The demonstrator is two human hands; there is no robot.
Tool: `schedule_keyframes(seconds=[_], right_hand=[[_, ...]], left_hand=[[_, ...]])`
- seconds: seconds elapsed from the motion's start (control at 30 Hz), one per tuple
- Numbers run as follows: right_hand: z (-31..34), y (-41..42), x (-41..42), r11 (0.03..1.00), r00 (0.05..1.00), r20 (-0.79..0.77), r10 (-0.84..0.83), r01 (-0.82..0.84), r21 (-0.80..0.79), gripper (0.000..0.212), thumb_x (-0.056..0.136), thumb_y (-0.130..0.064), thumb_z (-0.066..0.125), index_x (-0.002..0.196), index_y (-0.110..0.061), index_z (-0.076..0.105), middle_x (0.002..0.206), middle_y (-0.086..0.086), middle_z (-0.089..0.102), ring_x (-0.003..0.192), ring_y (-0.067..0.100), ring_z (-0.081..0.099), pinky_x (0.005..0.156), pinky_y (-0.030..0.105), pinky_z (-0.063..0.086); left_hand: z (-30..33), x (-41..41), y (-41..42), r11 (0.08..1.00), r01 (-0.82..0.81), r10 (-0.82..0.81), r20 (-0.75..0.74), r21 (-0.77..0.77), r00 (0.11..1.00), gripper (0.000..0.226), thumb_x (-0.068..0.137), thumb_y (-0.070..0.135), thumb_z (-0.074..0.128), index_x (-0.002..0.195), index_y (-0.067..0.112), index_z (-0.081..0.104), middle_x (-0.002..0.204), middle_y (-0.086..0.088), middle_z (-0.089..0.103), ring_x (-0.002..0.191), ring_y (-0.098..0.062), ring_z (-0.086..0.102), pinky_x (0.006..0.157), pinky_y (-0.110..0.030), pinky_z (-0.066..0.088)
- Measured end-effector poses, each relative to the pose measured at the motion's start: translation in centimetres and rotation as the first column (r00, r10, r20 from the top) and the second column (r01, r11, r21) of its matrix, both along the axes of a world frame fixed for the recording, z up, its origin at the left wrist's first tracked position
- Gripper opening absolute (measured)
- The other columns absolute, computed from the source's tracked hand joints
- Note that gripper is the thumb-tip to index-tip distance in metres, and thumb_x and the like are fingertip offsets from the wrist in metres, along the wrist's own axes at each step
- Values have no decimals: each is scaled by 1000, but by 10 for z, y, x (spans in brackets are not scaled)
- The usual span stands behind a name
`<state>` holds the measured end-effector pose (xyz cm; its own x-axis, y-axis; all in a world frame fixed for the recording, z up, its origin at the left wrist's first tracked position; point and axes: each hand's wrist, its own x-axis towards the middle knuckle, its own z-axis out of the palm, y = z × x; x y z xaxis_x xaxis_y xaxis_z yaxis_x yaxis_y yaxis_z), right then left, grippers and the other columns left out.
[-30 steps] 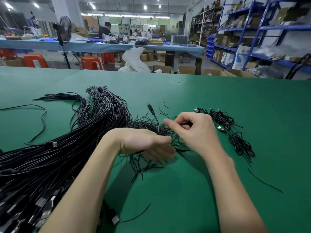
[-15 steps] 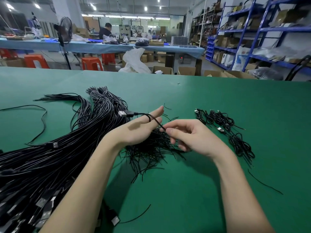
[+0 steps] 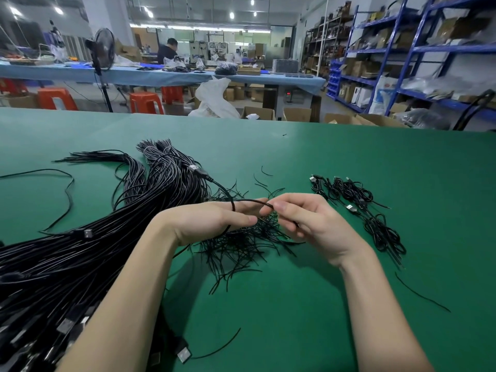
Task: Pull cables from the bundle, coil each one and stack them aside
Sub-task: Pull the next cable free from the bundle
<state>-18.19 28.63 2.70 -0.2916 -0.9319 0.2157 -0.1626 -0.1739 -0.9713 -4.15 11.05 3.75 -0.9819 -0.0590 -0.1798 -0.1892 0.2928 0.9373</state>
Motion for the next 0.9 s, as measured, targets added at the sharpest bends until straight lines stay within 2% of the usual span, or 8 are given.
schedule_keyframes(seconds=[0.13,0.27,0.43,0.5,0.6,0.73,0.8,0.9], right_hand=[[4,-3,3,997,993,113,38,-30,-67,24,86,-41,66,91,-21,80,56,-10,45,49,4,33,48,20,20],[5,-6,8,996,989,144,16,-4,-89,21,89,-34,67,90,-18,80,55,-8,41,49,6,29,50,23,16],[8,-8,11,993,980,198,18,5,-116,20,89,-34,66,89,-20,80,57,-9,44,48,5,30,47,15,24],[7,-8,11,992,977,205,64,-39,-120,20,85,-38,68,88,-23,79,57,-9,46,47,4,32,46,13,28],[3,-8,14,990,973,195,125,-109,-91,21,86,-39,66,90,-23,79,58,-8,49,46,3,34,45,12,28],[1,-7,13,990,962,246,121,-101,-94,21,86,-39,65,90,-23,79,58,-10,50,45,2,35,42,16,18],[1,-7,13,989,959,248,139,-120,-89,21,88,-38,65,92,-24,79,59,-10,51,45,3,36,42,16,18],[0,-8,14,983,942,286,174,-151,-101,16,88,-36,65,91,-26,77,60,-8,53,44,4,38,41,18,18]], left_hand=[[0,-1,4,982,51,-52,-1,180,999,51,101,12,52,150,18,41,148,11,53,140,-2,43,117,-27,34],[-3,-3,7,961,89,-96,15,263,995,53,95,27,48,146,12,47,148,-1,55,140,-11,46,122,-39,29],[-6,-12,10,941,120,-143,50,317,988,68,97,49,34,148,5,43,152,-7,50,142,-15,44,124,-38,25],[-8,-13,13,897,157,-170,-4,412,985,62,98,50,32,139,7,51,146,-8,55,139,-18,47,122,-37,27],[-13,-10,14,807,233,-187,-139,542,973,34,98,40,37,105,12,55,123,-11,66,126,-28,53,117,-42,30],[-19,-4,6,822,229,-154,-184,522,971,39,99,33,50,128,9,61,139,-15,57,137,-31,46,123,-46,24],[-17,-4,7,779,281,-187,-220,561,957,36,98,41,56,124,18,65,134,-10,61,133,-26,50,123,-42,25],[-18,-5,10,720,341,-218,-268,604,938,44,100,45,51,130,13,58,132,-11,63,131,-25,52,122,-40,25]])
